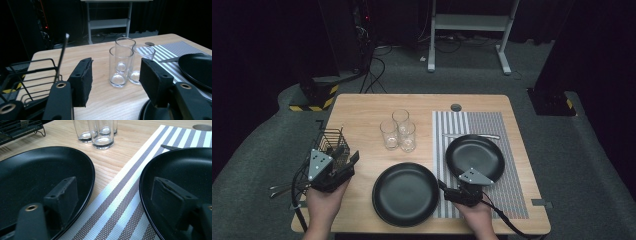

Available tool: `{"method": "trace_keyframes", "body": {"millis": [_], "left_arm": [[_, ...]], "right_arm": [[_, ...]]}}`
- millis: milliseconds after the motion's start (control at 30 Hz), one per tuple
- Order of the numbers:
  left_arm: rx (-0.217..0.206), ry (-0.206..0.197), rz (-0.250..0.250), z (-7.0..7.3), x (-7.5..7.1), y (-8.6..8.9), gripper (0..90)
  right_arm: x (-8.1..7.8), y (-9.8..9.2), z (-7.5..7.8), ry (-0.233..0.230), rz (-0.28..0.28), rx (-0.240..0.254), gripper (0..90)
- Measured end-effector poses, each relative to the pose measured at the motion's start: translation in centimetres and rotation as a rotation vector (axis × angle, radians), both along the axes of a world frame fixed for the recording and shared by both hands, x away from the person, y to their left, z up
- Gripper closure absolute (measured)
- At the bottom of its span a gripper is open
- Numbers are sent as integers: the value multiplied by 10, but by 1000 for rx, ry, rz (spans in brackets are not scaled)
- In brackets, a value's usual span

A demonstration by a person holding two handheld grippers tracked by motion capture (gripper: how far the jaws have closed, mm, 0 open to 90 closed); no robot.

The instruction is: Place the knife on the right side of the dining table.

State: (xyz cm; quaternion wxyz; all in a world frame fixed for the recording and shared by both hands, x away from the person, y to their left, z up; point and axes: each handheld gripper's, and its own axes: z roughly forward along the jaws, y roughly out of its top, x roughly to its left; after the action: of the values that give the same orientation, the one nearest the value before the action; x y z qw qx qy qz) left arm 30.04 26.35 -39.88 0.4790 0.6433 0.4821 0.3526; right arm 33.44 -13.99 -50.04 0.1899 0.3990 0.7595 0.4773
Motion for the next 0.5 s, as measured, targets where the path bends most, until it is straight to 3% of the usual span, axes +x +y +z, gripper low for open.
{"method": "trace_keyframes", "body": {"millis": [333,433,500], "left_arm": [[14,3,53,16,8,12,440],[10,15,65,20,10,13,436],[30,7,75,22,11,13,434]], "right_arm": [[0,-2,0,12,13,15,116],[0,-2,0,15,7,16,124],[1,-2,0,23,-12,20,140]]}}
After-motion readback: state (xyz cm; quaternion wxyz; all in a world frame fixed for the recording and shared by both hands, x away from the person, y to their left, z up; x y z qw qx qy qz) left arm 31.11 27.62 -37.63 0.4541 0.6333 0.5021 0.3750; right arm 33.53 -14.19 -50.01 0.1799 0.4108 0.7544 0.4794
